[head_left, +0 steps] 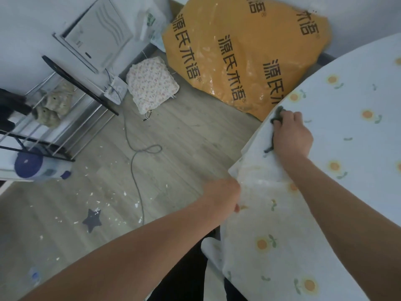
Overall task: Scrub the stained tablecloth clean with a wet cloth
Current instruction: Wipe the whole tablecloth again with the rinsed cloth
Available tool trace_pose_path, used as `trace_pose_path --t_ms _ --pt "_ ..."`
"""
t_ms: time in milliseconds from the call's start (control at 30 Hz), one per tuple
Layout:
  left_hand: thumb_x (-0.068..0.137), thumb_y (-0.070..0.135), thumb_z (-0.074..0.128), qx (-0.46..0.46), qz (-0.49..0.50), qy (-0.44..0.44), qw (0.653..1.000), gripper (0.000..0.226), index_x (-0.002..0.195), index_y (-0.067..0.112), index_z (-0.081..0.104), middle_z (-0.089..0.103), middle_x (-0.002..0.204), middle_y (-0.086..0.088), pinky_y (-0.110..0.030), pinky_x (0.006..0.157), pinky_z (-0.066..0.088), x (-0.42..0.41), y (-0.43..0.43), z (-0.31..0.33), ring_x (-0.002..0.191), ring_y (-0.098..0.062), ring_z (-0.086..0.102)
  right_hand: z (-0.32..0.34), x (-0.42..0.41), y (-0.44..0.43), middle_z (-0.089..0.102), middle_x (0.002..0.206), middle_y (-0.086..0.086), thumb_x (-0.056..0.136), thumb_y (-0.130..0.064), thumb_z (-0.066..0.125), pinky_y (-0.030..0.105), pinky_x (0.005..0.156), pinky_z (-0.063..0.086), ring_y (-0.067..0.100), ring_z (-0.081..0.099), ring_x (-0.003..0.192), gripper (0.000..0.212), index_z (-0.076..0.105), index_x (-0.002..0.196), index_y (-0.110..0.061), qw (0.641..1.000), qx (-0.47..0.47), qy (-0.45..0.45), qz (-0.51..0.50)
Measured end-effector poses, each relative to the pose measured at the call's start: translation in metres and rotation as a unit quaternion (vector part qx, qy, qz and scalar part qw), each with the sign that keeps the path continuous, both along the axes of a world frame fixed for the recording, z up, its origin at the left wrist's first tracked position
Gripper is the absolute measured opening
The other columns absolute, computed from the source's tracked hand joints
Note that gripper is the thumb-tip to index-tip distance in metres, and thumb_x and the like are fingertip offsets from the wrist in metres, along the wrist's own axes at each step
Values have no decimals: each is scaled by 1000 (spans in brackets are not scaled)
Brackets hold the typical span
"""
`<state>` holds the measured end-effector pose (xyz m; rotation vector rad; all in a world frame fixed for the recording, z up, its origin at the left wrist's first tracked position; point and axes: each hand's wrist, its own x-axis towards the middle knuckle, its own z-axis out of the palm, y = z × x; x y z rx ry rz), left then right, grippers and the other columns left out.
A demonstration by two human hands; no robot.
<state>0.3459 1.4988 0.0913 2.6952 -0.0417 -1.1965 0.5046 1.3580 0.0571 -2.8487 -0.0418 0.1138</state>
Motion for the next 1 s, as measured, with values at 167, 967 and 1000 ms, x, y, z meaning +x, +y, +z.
trace_pose_path --t_ms 167,967,1000 --pt "96 29 72 41 -29 21 999 35 118 4 60 40 74 0 -35 72 42 7 -10 7 84 -24 58 -4 -55 25 58 95 -4 94 -31 65 29 48 51 18 63 70 9 69 98 -24 957 -8 -5 289" --pt "82 36 82 143 -75 34 986 39 115 16 71 71 109 -3 -34 87 56 22 -17 -8 105 -23 71 22 -124 -290 48 131 11 106 -34 40 47 78 49 42 62 99 33 47 133 -17 938 -20 34 -345" --pt "82 34 82 145 -73 39 986 39 115 16 71 71 110 -4 -35 88 56 25 -19 -7 107 -24 71 22 -128 -307 47 132 13 106 -34 40 48 78 48 44 61 100 35 46 134 -15 918 -28 36 -393"
